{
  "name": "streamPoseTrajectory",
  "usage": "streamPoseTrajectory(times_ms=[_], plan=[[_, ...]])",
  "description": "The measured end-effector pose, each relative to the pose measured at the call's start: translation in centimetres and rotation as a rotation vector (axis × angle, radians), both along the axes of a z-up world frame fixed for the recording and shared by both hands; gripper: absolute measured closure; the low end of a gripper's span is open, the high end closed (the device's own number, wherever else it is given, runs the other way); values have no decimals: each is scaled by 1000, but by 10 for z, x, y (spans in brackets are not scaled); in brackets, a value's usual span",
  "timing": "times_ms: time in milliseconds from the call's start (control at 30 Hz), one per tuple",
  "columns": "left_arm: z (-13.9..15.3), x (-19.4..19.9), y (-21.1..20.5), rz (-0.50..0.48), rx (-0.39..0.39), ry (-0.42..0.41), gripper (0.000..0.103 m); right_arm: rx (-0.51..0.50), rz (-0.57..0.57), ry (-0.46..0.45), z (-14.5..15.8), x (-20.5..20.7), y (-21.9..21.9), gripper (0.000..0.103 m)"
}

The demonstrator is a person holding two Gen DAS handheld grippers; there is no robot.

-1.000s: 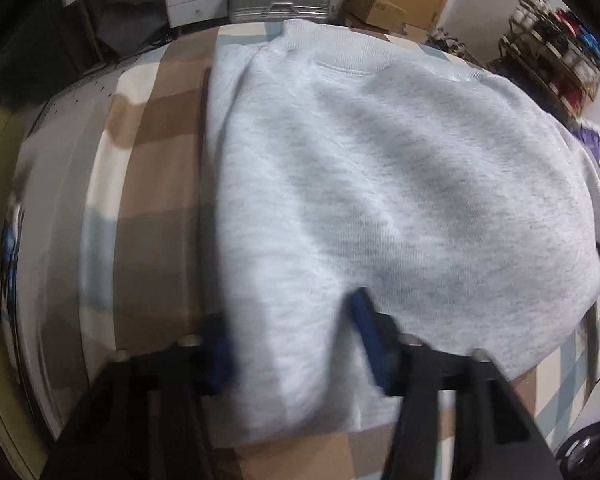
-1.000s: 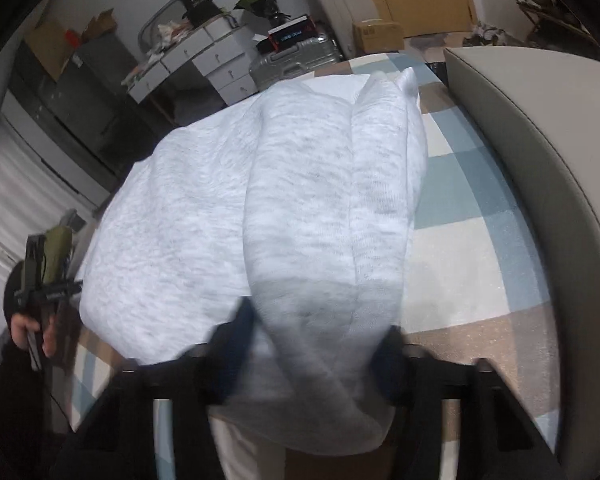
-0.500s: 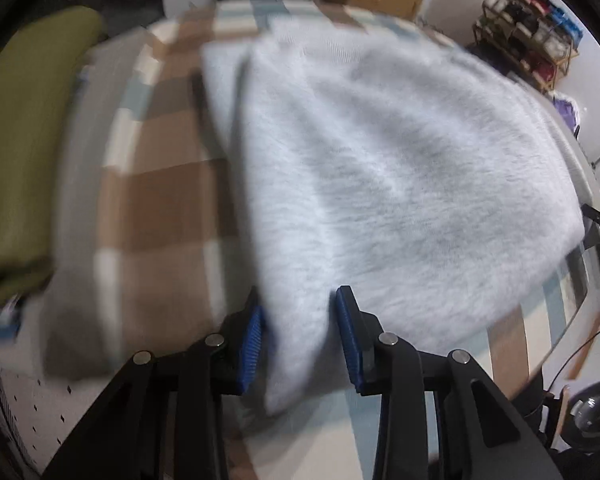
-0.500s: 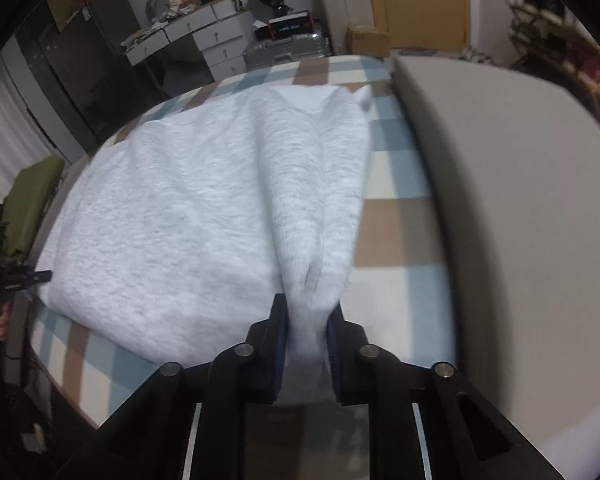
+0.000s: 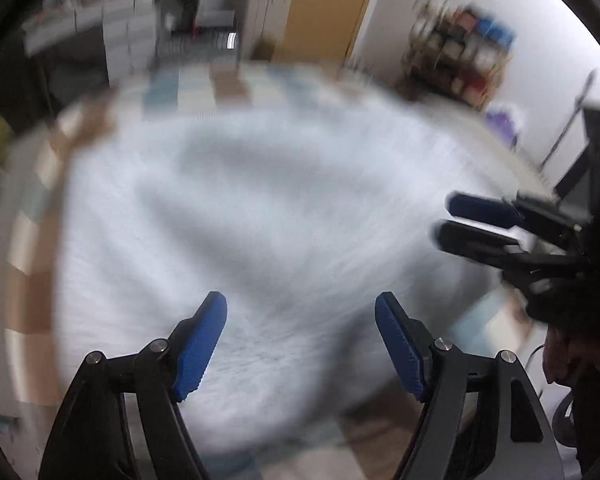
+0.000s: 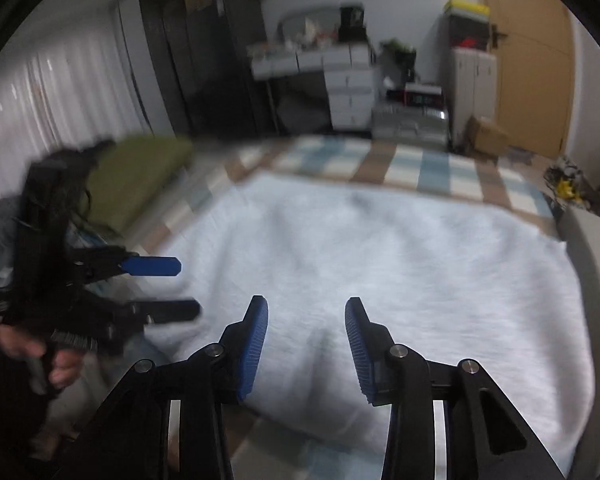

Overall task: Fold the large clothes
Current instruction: 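Release the hoodie and smooth it with both open grippers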

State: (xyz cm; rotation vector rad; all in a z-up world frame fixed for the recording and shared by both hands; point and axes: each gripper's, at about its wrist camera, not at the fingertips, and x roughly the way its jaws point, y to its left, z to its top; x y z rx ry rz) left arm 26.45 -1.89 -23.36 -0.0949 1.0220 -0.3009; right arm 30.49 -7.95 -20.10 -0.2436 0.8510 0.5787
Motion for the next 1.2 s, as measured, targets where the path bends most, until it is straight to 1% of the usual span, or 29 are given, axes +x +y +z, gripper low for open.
streamPoseTrajectory(times_ms=[33, 67, 100, 133, 233, 267, 300, 333, 367, 433, 467, 500, 533, 567, 667, 700, 733, 767, 800, 833, 867, 933, 967, 1000, 1033, 1067, 1133, 1167, 1200], plan=[[-17, 9, 4, 17, -14, 34, 32, -29, -16, 49, -22, 12, 6, 64], [-17, 8, 5, 14, -27, 5, 31, 6, -27, 72, -36, 18, 3, 63], [-16, 7, 7, 7, -21, -13, 31, 41, -36, 63, -37, 21, 1, 63], [-16, 7, 8, 4, -17, -19, 31, 34, -40, 83, -37, 24, 0, 63], [-13, 5, 8, -8, -2, -31, 31, -3, -40, 150, -22, 33, 0, 64], [-11, -4, 5, -9, -4, -33, 31, 21, -36, 157, -13, 30, -1, 64], [-10, -6, 6, -11, -11, -36, 31, 101, -36, 144, 2, 36, -8, 64], [-10, -9, 10, -9, -19, -43, 31, 141, -42, 124, 11, 32, -11, 64], [-10, -12, 10, -4, -30, -50, 31, 145, -43, 111, 17, 32, -13, 64], [-9, -29, 9, 7, -40, -68, 31, 77, -70, 76, 17, 51, 1, 64], [-7, -34, 7, 9, -41, -80, 31, 29, -76, 96, 7, 61, 7, 64], [-8, -36, 5, 10, -42, -87, 31, -35, -77, 138, -13, 73, 16, 64], [-9, -37, 5, 11, -39, -97, 31, -43, -76, 178, -34, 84, 21, 64], [-9, -41, 4, 12, -39, -105, 31, 8, -93, 147, -34, 86, 19, 64], [-9, -42, 4, 12, -45, -108, 31, 15, -109, 230, -25, 96, 15, 66], [-9, -42, 4, 9, -41, -108, 31, 36, -109, 230, -15, 97, 10, 70], [-9, -41, 3, 7, -38, -108, 31, 69, -112, 181, -1, 97, 2, 72], [-8, -41, 3, 7, -33, -107, 31, 81, -139, 112, 9, 104, -3, 72], [-7, -42, 2, 5, -28, -106, 31, 74, -181, 52, 18, 109, -6, 67], [-7, -42, 2, 4, -27, -107, 31, 61, -214, 36, 18, 114, -11, 65], [-7, -43, 3, 4, -29, -109, 31, 55, -224, 55, 14, 121, -13, 65], [-8, -44, 3, 1, -30, -116, 31, 0, -212, 210, -28, 148, -12, 65], [-8, -44, 3, -1, -29, -116, 31, 3, -202, 215, -38, 152, -10, 64], [-8, -44, 3, -5, -28, -118, 30, 5, -186, 178, -36, 150, -8, 63], [-7, -43, 4, -11, -32, -106, 30, -18, -173, 183, -36, 150, -6, 62], [-4, -42, 7, -6, -51, -85, 30, -2, -169, 180, -33, 146, -9, 63], [6, -38, 14, 13, -106, -37, 30, 90, -148, 163, -22, 130, -26, 61], [16, -35, 18, 21, -129, -32, 30, 139, -148, 132, -14, 117, -40, 63], [25, -34, 18, 16, -140, -51, 30, 190, -154, 93, -5, 103, -52, 61]])
